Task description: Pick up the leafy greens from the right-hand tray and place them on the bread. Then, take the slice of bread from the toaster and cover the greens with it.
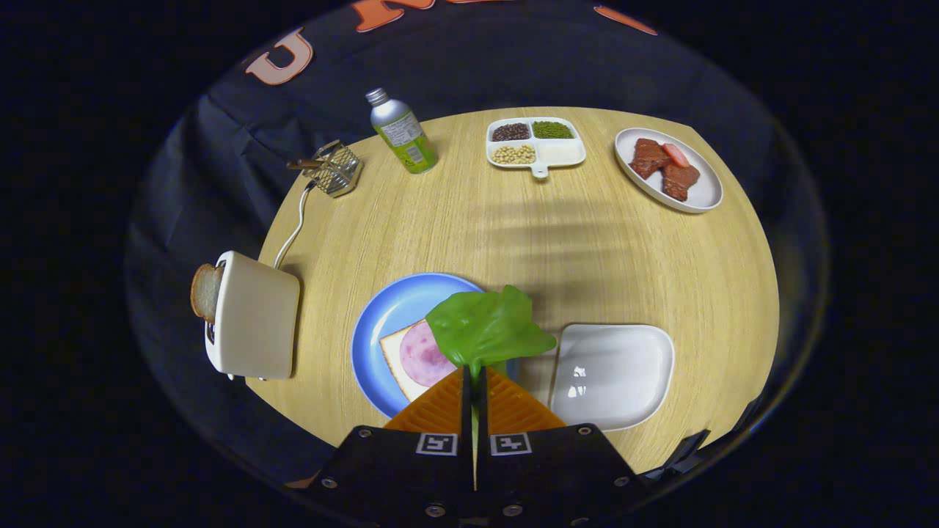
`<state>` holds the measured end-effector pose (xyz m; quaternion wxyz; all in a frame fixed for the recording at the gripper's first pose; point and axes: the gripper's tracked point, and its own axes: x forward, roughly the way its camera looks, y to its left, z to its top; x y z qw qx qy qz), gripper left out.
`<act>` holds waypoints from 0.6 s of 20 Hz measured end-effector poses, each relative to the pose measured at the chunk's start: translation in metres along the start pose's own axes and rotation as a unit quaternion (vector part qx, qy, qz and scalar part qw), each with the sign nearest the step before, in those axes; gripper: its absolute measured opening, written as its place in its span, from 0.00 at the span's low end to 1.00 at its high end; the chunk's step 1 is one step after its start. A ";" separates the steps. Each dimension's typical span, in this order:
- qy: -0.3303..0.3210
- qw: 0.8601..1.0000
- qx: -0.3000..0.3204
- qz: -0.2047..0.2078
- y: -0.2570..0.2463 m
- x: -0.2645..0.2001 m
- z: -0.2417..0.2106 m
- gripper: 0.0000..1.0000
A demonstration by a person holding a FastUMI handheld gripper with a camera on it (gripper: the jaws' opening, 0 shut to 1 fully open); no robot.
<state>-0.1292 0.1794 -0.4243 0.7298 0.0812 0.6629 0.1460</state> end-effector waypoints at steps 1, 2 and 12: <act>0.002 1.000 -0.004 0.002 0.007 0.004 0.001 0.02; 0.004 1.000 -0.008 0.001 0.012 0.007 0.001 0.02; 0.007 0.998 -0.014 -0.063 0.028 0.026 0.007 0.16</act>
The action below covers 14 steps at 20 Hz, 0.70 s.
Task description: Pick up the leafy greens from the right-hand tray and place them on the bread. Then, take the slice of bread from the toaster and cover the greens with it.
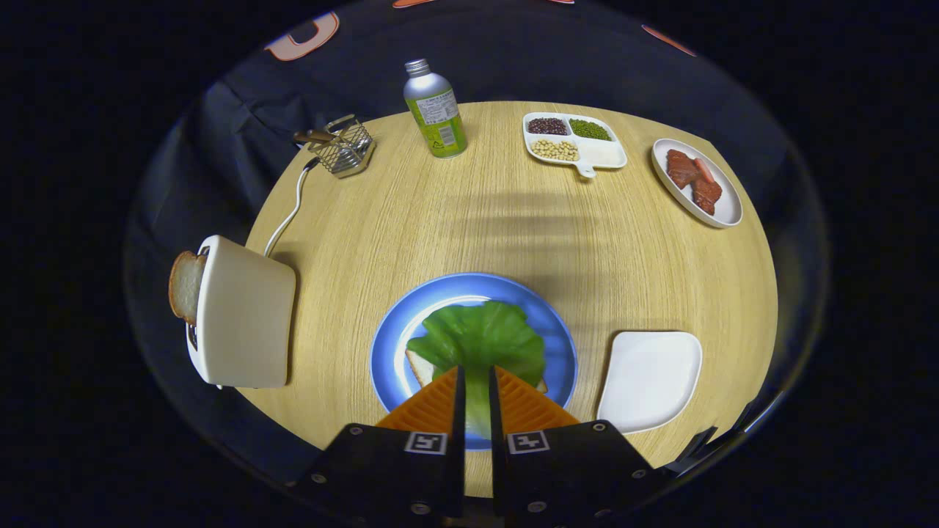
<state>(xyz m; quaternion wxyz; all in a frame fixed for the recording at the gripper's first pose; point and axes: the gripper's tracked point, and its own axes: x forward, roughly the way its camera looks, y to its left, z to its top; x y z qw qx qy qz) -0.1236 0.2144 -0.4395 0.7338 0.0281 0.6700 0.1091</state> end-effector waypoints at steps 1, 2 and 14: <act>-0.003 1.000 0.004 -0.007 0.001 -0.002 0.000 0.29; -0.006 1.000 0.008 -0.011 0.002 -0.006 0.002 0.33; -0.040 0.997 -0.022 0.054 0.151 -0.089 0.056 0.90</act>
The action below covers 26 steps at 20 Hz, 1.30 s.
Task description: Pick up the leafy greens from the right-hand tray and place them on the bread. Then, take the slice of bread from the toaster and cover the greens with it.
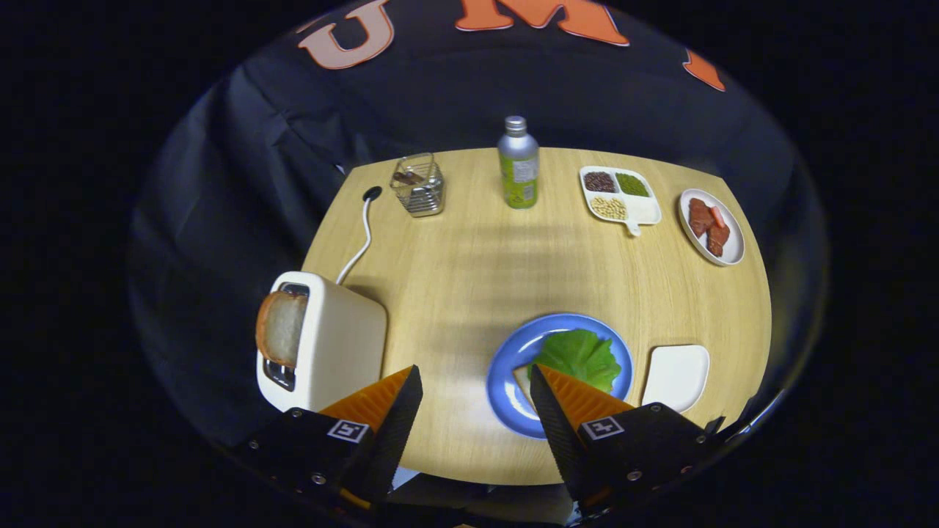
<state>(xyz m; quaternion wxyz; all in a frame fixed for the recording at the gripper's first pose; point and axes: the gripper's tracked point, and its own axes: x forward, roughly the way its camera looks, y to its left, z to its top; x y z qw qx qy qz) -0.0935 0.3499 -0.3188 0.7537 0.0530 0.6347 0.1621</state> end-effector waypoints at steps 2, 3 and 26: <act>0.002 1.000 -0.011 0.020 0.036 -0.005 0.012 0.91; 0.005 0.999 -0.016 0.028 0.050 -0.004 0.016 0.92; 0.103 0.989 -0.100 0.036 0.188 0.060 0.006 0.55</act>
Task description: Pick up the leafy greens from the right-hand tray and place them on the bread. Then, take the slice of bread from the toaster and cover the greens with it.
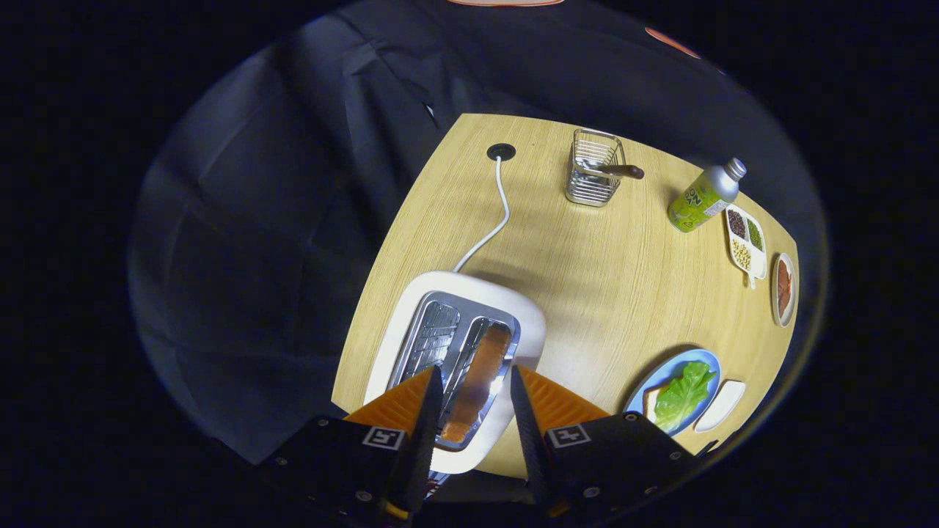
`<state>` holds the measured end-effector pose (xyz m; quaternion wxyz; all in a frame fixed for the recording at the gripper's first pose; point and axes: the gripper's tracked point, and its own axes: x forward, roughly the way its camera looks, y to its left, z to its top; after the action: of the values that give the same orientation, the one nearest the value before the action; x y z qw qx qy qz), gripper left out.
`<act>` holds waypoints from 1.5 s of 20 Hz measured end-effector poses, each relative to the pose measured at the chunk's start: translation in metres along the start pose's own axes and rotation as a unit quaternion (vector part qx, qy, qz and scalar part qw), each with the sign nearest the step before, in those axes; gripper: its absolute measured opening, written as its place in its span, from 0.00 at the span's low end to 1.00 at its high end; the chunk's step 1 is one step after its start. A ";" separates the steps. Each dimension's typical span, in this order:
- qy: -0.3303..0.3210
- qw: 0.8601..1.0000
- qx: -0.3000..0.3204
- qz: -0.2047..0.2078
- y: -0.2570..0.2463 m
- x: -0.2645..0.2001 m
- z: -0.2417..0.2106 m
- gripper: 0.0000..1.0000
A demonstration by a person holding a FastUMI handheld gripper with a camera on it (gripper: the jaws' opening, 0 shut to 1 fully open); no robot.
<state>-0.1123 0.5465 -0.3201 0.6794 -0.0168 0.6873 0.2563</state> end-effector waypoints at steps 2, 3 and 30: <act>0.007 1.000 0.005 0.000 0.001 0.005 -0.004 0.47; 0.004 1.000 0.013 0.002 0.001 0.007 -0.006 0.37; -0.126 0.973 0.123 0.147 -0.188 -0.098 -0.067 0.12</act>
<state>-0.0966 0.3261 -0.2938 0.7124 0.2003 0.6174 0.2669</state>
